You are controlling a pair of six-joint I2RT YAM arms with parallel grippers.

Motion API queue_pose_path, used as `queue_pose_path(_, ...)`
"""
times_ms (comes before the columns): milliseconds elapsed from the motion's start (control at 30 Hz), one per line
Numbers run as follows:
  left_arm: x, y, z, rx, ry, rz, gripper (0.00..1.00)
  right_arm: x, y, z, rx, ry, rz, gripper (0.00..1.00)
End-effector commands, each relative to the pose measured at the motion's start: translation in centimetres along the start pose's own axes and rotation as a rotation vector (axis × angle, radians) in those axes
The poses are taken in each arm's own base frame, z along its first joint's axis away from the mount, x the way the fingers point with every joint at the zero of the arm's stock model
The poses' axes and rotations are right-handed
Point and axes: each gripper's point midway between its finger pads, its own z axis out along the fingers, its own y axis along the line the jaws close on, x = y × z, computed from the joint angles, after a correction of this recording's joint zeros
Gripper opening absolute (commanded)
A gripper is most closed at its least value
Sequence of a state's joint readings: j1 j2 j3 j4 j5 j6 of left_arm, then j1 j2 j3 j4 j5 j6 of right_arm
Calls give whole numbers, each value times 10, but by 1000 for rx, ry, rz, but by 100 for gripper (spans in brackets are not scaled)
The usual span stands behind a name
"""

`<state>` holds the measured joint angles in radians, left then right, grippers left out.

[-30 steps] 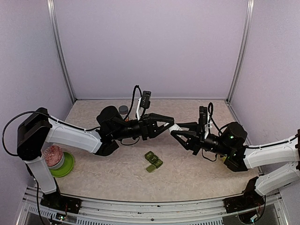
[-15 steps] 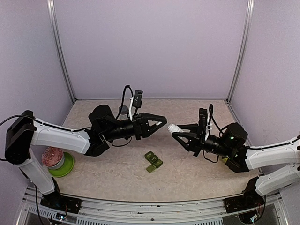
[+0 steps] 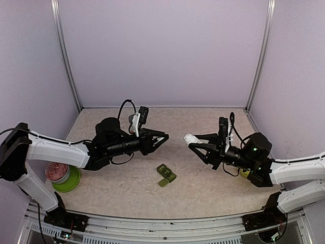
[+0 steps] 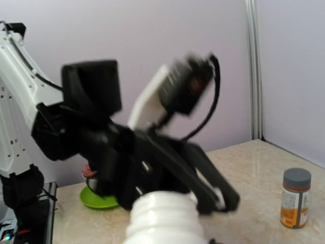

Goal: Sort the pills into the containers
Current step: Pick up the lid of the pill bottle from the pill bottle, then place the lid of the pill bottle at the center of the board.

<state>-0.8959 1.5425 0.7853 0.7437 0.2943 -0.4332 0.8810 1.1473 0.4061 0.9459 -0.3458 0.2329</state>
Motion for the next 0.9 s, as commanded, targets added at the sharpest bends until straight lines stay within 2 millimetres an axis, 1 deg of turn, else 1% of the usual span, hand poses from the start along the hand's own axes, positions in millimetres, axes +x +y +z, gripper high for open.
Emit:
queue_pose_path(0, 16, 35, -13, -177, 54, 67, 30, -9, 9, -7, -38, -13, -49, 0)
queue_pose_path(167, 38, 63, -19, -295, 111, 77, 30, -18, 18, -10, -76, -37, -74, 0)
queue_pose_path(367, 66, 94, -29, -402, 171, 66, 31, -22, 24, -12, -108, -51, -83, 0)
queue_pose_path(400, 70, 98, -30, -414, 178, 65, 32, -23, 25, -12, -112, -52, -82, 0)
queue_pose_path(533, 86, 116, -36, -462, 207, 52, 33, -21, 26, -12, -118, -45, -73, 0)
queue_pose_path(667, 98, 135, -39, -513, 220, 48, 34, -20, 26, -11, -118, -44, -70, 0)
queue_pose_path(867, 123, 164, -40, -594, 262, 38, 34, -19, 25, -12, -113, -41, -67, 0)
